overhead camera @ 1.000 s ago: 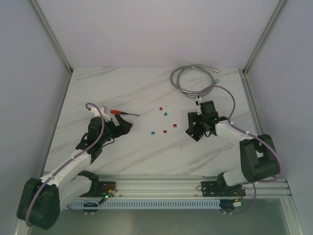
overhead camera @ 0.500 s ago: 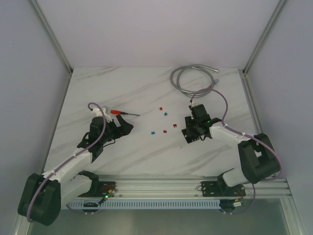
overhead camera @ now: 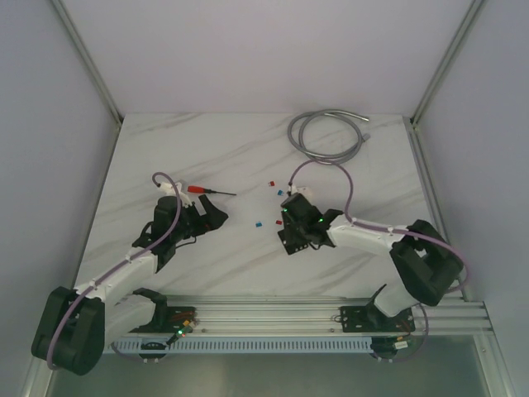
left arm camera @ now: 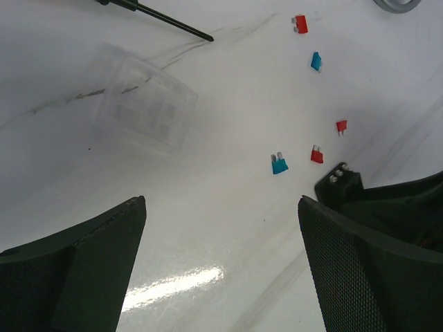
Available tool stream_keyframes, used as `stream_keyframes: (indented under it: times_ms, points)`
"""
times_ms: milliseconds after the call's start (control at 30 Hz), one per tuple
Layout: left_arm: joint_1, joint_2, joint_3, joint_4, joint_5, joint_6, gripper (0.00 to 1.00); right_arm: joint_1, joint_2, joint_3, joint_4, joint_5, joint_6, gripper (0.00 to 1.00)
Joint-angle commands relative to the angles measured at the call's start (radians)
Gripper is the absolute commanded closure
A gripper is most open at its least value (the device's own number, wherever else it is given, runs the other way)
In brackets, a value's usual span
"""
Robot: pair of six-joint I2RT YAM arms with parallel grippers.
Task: Snap on the fuse box
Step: Move the fuse box base at the center of the board.
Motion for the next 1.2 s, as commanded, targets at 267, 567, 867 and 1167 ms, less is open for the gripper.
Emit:
stream_keyframes:
  times_ms: [267, 567, 867, 1167]
  points:
    - [-0.006, -0.022, 0.021, -0.033, 0.007, -0.004, 0.03, 0.206, 0.154, 0.158, -0.037, 0.075, 0.205, 0.47]
    - [-0.006, -0.079, 0.009, -0.053, -0.056, -0.012, 0.02, 0.208, 0.046, 0.171, 0.003, 0.128, 0.054, 0.22]
    - [0.024, -0.119, -0.025, -0.057, -0.095, -0.064, 0.01, 0.207, 0.192, 0.254, 0.188, 0.175, -0.05, 0.31]
    - [0.13, -0.113, -0.064, -0.041, -0.01, -0.08, 0.0, 0.207, 0.352, 0.327, 0.245, 0.198, -0.082, 0.49]
